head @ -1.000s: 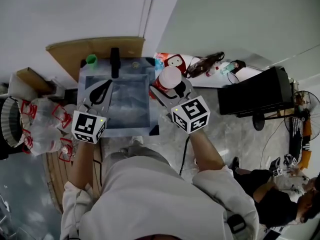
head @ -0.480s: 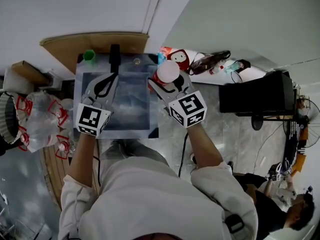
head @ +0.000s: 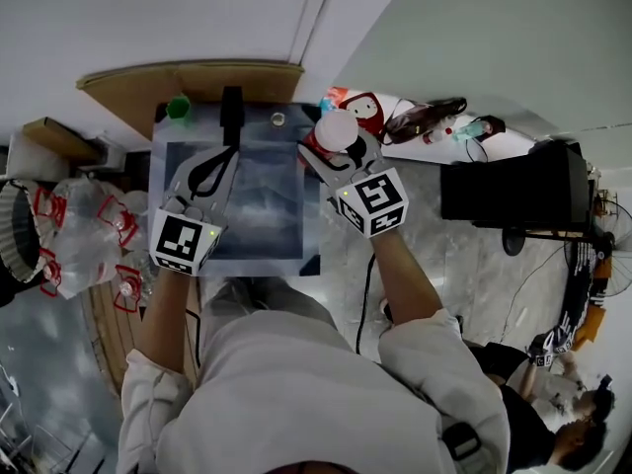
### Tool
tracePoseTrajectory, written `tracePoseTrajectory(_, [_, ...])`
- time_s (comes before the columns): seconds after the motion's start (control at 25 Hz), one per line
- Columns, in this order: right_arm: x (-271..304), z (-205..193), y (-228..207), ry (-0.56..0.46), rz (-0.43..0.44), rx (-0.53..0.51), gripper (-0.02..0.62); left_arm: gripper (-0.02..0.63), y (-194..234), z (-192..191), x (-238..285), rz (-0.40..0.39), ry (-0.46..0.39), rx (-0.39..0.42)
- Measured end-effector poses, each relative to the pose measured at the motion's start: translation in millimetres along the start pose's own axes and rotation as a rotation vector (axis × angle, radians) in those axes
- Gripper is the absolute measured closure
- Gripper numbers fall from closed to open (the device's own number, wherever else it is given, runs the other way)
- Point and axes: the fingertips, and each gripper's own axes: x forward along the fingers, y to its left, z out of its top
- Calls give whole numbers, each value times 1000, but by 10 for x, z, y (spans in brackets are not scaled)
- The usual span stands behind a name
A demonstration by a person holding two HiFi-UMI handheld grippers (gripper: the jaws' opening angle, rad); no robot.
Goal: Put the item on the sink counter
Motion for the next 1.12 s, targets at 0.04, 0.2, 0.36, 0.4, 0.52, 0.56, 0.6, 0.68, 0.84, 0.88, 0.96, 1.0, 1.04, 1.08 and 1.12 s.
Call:
tracePoseTrajectory(0.04, [48, -32, -19, -1, 2, -5, 307, 607, 4, -4, -8, 1, 1, 0])
tracePoseTrajectory(0.2, [263, -176, -93, 3, 13, -26, 307, 606, 34, -10, -37, 4, 10, 4])
tracePoseTrajectory(0.36, [471, -350, -205, 12, 22, -32, 307, 606, 73, -69, -53, 13, 20, 1])
tracePoseTrajectory(0.4, [515, -389, -237, 13, 23, -31, 307, 606, 80, -85, -53, 14, 23, 2])
tracePoseTrajectory(0.52, [655, -509, -338, 12, 23, -28, 307, 606, 100, -114, -32, 12, 33, 1])
tracePoseTrajectory(0.56, [701, -554, -370, 11, 23, -27, 307, 606, 105, -122, -23, 12, 36, -2])
tracePoseTrajectory(0.6, [747, -601, -402, 10, 23, -24, 307, 606, 110, -136, -13, 12, 38, -6])
tracePoseTrajectory(0.68, [841, -705, -464, 9, 23, -18, 307, 606, 126, -175, 7, 15, 43, -16])
tracePoseTrajectory(0.84, [1045, -930, -542, 19, 30, -14, 307, 606, 161, -265, 25, 23, 61, -27])
tracePoseTrajectory(0.88, [1089, -982, -557, 20, 31, -14, 307, 606, 168, -293, 26, 25, 69, -30])
tracePoseTrajectory(0.96, [1171, -1066, -594, 21, 31, -12, 307, 606, 189, -347, 30, 28, 82, -32])
tracePoseTrajectory(1.0, [1207, -1101, -615, 20, 30, -9, 307, 606, 200, -369, 32, 30, 87, -32])
tracePoseTrajectory(1.04, [1240, -1135, -633, 20, 29, -5, 307, 606, 208, -391, 32, 32, 93, -32])
tracePoseTrajectory(1.08, [1270, -1171, -649, 19, 28, -1, 307, 606, 213, -413, 28, 34, 100, -34])
tracePoseTrajectory(1.12, [1297, -1210, -665, 19, 26, 3, 307, 606, 215, -434, 24, 35, 107, -35])
